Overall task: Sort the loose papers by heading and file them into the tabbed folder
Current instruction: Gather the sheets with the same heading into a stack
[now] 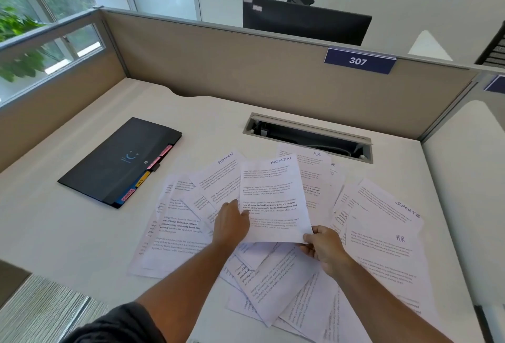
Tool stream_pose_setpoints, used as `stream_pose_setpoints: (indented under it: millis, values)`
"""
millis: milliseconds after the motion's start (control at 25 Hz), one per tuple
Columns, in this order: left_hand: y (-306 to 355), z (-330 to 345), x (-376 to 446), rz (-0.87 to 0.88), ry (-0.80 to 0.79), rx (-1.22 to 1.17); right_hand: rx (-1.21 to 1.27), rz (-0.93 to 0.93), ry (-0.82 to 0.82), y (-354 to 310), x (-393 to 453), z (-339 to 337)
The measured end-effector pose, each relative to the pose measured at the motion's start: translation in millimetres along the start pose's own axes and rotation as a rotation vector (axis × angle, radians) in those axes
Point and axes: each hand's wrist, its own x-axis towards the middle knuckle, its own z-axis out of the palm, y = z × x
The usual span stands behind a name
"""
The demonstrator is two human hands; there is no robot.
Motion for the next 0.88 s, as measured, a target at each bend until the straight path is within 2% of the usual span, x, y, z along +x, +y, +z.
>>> stream_pose_setpoints:
  millis: [200,480,600,880]
  values:
    - [7.3,4.6,-8.5,-0.200,-0.040,-0.318,0.043,0.046,-0.120,17.7,-8.2,-8.0]
    - [-8.5,2.8,-12.9,-0.430,-0.024,-0.828,-0.086,-0.028,-0.242,24.7,-5.8,-8.7]
    - [-19.7,-4.1,-13.1,-0.455,-0.053,-0.902,-0.224,-0.117,-0.250,19.4,-14.5,0.6]
    - [-43.6,-34.1,-1.7,-0.425,-0.022,-0.911,-0.474,-0.263,-0.240,5.7,-19.0,38.8]
